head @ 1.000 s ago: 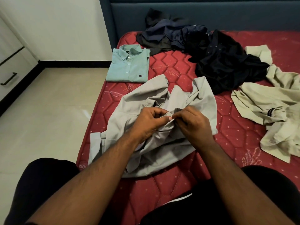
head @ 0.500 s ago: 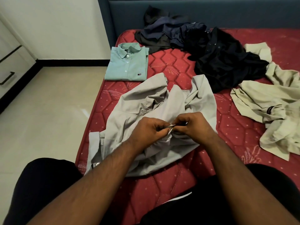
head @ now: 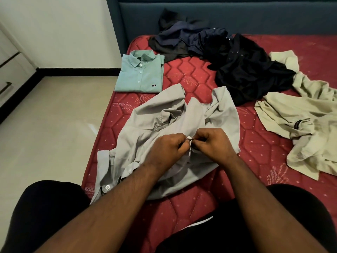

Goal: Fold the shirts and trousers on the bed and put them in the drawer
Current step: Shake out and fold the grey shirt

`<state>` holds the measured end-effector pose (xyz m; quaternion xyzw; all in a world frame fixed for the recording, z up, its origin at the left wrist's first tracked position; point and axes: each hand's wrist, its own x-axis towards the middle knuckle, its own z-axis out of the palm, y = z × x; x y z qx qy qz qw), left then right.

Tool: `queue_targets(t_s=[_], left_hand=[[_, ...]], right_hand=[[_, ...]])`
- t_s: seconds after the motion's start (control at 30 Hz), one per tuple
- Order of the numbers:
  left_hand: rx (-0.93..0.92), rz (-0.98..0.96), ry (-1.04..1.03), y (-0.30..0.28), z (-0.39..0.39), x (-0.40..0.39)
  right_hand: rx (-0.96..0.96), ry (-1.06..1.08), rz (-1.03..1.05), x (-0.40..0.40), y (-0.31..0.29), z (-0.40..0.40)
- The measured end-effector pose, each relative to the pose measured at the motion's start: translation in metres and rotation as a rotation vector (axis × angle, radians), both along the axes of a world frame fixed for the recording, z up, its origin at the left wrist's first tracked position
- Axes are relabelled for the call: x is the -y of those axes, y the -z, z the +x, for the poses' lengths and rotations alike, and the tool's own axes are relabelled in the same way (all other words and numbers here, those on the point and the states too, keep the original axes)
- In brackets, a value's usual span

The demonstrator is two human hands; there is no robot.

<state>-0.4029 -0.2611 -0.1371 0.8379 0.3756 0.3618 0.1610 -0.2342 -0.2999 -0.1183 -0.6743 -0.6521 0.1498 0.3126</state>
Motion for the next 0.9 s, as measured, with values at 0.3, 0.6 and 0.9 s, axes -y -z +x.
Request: queue_targets(t_s=[0.3, 0.6, 0.9], left_hand=[[-0.051, 0.165, 0.042, 0.007, -0.002, 0.008], [0.094, -0.494, 0.026, 0.006, -0.038, -0.016], [0.184, -0.818, 0.134, 0.006, -0.045, -0.026]], right_hand=[[-0.124, 0.151, 0.211, -0.001, 0.002, -0.003], [0.146, 0.013, 0.157, 0.008, -0.002, 0.007], [0.284, 0.189, -0.334, 0.007, -0.009, 0.027]])
